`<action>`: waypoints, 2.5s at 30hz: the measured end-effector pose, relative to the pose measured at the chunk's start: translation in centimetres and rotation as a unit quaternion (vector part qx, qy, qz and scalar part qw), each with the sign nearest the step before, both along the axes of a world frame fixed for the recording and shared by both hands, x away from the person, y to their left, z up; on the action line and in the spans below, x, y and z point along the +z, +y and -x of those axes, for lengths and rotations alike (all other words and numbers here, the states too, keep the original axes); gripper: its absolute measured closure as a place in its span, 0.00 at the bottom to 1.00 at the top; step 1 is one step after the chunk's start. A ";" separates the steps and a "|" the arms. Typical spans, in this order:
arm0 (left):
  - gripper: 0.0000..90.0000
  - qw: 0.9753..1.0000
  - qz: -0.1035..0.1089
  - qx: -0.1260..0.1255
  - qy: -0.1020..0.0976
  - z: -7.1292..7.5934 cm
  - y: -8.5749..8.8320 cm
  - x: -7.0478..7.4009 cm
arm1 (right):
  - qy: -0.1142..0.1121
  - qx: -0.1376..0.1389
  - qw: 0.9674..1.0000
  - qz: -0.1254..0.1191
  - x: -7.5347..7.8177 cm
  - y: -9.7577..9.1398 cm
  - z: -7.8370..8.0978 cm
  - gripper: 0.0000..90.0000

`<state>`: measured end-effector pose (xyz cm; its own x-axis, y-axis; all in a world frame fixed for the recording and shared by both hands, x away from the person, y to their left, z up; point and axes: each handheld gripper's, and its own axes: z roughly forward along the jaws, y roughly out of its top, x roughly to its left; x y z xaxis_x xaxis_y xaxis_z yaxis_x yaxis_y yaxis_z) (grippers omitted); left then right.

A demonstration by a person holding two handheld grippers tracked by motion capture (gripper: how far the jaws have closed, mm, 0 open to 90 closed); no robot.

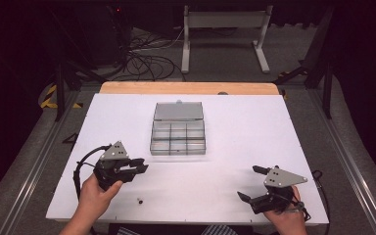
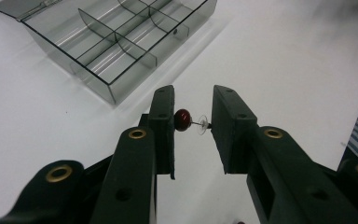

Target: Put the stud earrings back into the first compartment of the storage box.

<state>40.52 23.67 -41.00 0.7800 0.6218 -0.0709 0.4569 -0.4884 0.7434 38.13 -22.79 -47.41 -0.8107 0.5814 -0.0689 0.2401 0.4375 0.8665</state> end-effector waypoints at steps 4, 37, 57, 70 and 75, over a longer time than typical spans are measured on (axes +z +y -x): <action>0.78 1.000 0.027 0.006 0.002 -0.7 0.3 0.5 | 0.000 0.000 1.000 -0.001 0.0 0.0 0.0 0.04; 0.78 0.990 0.098 0.078 -0.062 -7.2 -0.7 -0.1 | 0.003 0.005 1.000 -0.002 -0.1 -0.2 -0.1 0.04; 0.78 0.985 0.111 0.123 -0.058 -11.5 -0.9 -3.7 | 0.005 0.007 1.000 -0.005 -0.1 -0.3 -0.1 0.04; 0.78 0.983 0.114 0.134 -0.052 -12.9 -1.5 -5.5 | 0.008 0.010 1.000 -0.006 -0.2 -0.4 -0.1 0.04; 0.77 0.985 0.089 0.140 -0.055 -13.2 -1.8 -6.2 | 0.009 0.011 1.000 -0.008 -0.2 -0.5 -0.2 0.04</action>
<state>53.76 21.88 -47.17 0.5891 0.7988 -0.1220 0.4663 -0.2128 0.8586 38.29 -23.28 -47.57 -0.8239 0.5650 -0.0455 0.2465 0.4295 0.8687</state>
